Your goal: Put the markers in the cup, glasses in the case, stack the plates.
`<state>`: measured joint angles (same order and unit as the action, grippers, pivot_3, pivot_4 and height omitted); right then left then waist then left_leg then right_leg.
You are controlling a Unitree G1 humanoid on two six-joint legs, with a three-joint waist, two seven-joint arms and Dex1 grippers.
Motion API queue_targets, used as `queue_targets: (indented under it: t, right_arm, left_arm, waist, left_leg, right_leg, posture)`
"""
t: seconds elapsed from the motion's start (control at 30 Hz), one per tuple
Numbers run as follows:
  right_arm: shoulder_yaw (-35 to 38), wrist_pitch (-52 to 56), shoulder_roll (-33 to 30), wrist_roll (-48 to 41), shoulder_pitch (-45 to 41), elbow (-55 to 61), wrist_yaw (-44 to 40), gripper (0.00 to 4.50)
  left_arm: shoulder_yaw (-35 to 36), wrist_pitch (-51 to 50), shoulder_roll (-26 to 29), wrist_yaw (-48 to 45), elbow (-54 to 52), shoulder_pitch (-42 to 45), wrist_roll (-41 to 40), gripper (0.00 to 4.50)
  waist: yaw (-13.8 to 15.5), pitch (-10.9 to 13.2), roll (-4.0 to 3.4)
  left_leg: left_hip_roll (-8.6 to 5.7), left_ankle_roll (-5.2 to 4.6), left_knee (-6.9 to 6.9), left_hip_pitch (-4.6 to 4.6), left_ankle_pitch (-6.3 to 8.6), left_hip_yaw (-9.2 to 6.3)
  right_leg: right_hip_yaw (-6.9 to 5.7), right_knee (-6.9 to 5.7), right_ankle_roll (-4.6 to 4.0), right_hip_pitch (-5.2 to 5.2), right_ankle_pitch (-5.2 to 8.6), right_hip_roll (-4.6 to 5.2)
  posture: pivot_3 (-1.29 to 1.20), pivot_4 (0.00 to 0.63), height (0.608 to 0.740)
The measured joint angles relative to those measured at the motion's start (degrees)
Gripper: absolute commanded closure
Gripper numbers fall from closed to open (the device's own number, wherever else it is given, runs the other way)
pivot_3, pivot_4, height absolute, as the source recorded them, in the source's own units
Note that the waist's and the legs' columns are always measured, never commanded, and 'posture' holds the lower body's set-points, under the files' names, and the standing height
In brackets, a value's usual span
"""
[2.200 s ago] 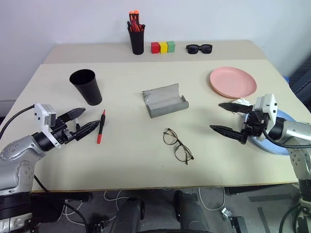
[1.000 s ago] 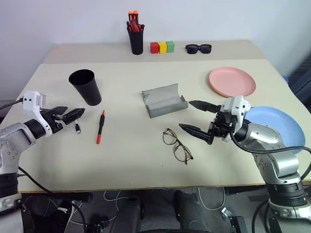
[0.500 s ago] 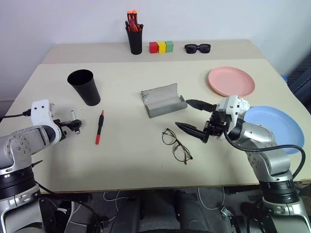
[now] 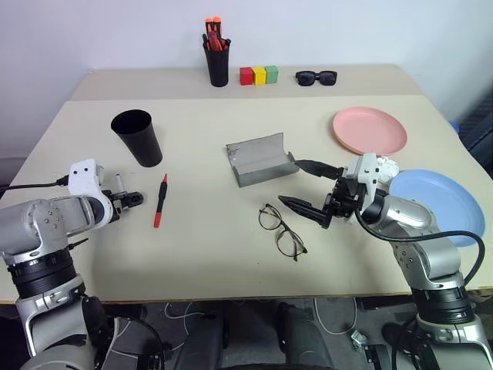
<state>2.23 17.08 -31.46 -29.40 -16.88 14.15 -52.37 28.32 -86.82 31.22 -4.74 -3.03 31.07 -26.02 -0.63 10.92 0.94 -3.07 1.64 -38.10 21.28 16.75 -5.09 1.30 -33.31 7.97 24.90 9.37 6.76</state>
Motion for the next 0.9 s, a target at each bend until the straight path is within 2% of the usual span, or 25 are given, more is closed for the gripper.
queue_targets:
  t: [0.23, 0.37, 0.53, 0.6, 0.7, 0.8, 0.9]
  right_arm:
    - [0.4, 0.0, -0.8, 0.0, 0.0, 0.0, 0.4, 0.00]
    - [0.5, 0.0, -0.9, 0.0, -0.1, 0.0, 0.4, 0.00]
    - [0.5, -0.1, -1.0, 0.1, -0.5, -1.0, 0.3, 0.00]
    - [0.6, -0.2, -1.0, 0.4, -0.6, -1.3, 0.1, 0.00]
    - [0.5, -0.5, -0.9, 0.6, -0.9, -2.3, -0.1, 0.00]
    - [-0.1, -0.7, -0.5, 1.0, -2.0, -2.6, -0.4, 0.00]
    - [-1.1, -0.9, 0.3, 1.1, -3.0, -2.9, -0.7, 0.00]
  left_arm:
    - [-0.4, -1.2, -0.8, -1.0, -0.3, 0.0, 1.2, 4.39]
    - [-0.5, -0.3, 0.7, -3.4, -2.2, -2.5, 1.2, 4.46]
    - [-0.3, 4.3, 6.8, -10.4, -5.0, -10.5, -0.4, 4.46]
    - [2.3, 10.9, 8.8, -12.8, -4.8, -14.3, 0.2, 4.46]
    - [6.1, 27.5, 8.9, -13.2, -2.4, -15.3, 3.1, 4.46]
    - [8.7, 44.9, 5.8, -11.3, 1.4, -9.3, 4.7, 4.46]
    - [6.9, 58.2, 5.4, -13.9, 7.2, -1.0, 4.8, 4.46]
  waist:
    - [0.0, 0.0, -0.01]
    - [-0.2, 0.0, -0.03]
    - [-0.6, 0.0, -0.02]
    - [-0.5, 0.0, -0.02]
    - [0.3, 0.0, 0.00]
    - [1.5, 0.0, 0.09]
    - [1.6, -0.1, 0.19]
  left_leg:
    - [-0.01, 0.00, 0.00, 0.00, 0.00, 0.00]
    - [0.00, 0.00, 0.02, -0.01, 0.00, 0.01]
    - [0.02, 0.00, 0.09, 0.03, 0.00, 0.05]
    - [0.03, 0.00, 0.09, 0.04, 0.00, 0.06]
    - [0.02, 0.04, 0.08, 0.07, -0.02, 0.02]
    - [0.00, 0.18, 0.02, 0.08, -0.10, 0.02]
    - [-0.02, 0.21, -0.01, 0.08, -0.12, 0.01]
  right_leg:
    - [0.00, 0.01, 0.00, -0.02, 0.00, 0.02]
    - [0.01, 0.01, 0.00, 0.00, 0.00, 0.02]
    - [0.02, 0.01, -0.02, 0.11, 0.01, 0.00]
    - [0.03, 0.02, -0.03, 0.12, 0.01, 0.01]
    - [-0.01, 0.11, -0.07, 0.07, 0.01, 0.04]
    - [-0.03, 0.21, -0.14, -0.03, -0.06, 0.05]
    - [-0.05, 0.24, -0.13, -0.09, -0.07, 0.06]
  posture:
    - [0.00, 0.150, 0.740]
    - [0.00, 0.150, 0.740]
    - [0.00, 0.150, 0.740]
    - [0.00, 0.150, 0.740]
    - [0.00, 0.150, 0.740]
    - [0.00, 0.150, 0.740]
    - [0.00, 0.150, 0.740]
